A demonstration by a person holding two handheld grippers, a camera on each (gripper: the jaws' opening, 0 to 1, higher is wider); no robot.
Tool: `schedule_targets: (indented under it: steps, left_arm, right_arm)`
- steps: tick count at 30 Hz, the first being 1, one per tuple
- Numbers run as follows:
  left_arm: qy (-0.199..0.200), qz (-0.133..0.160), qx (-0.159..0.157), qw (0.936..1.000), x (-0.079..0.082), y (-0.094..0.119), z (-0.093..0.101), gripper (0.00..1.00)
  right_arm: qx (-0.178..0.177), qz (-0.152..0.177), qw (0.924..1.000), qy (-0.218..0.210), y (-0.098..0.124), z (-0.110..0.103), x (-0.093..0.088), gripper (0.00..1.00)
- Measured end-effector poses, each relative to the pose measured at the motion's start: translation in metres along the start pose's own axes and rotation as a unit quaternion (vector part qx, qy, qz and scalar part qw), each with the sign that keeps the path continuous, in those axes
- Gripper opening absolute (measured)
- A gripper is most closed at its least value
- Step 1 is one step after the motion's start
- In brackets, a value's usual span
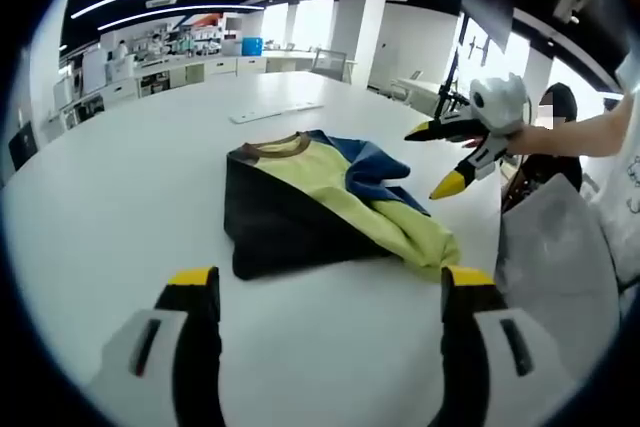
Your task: Fold the garment on the visible template until the final outline fits inside the template.
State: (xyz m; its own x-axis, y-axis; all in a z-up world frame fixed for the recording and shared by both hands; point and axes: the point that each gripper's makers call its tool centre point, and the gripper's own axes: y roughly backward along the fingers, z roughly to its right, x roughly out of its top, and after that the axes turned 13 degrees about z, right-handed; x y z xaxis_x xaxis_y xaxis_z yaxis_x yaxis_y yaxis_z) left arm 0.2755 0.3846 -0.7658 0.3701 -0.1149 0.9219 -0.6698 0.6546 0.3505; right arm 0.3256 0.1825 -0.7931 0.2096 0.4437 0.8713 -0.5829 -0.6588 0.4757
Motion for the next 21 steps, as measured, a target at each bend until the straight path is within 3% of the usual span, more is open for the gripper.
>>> schedule_targets:
  steps: [3,7,21]
  left_arm:
    - [0.002,0.000,0.000,1.0000,-0.002,0.000,0.003,0.88]
    - [0.003,-0.001,-0.004,1.0000,-0.003,0.001,0.007,0.88]
    - [0.006,0.004,-0.001,1.0000,-0.004,0.006,0.006,0.88]
  right_arm:
    - [-0.006,0.001,0.9994,-0.033,0.000,-0.008,-0.006,0.72]
    - [0.001,-0.008,0.9992,-0.039,0.000,-0.020,-0.014,0.67]
    - [-0.032,-0.028,0.9929,-0.111,-0.005,-0.050,-0.027,0.33]
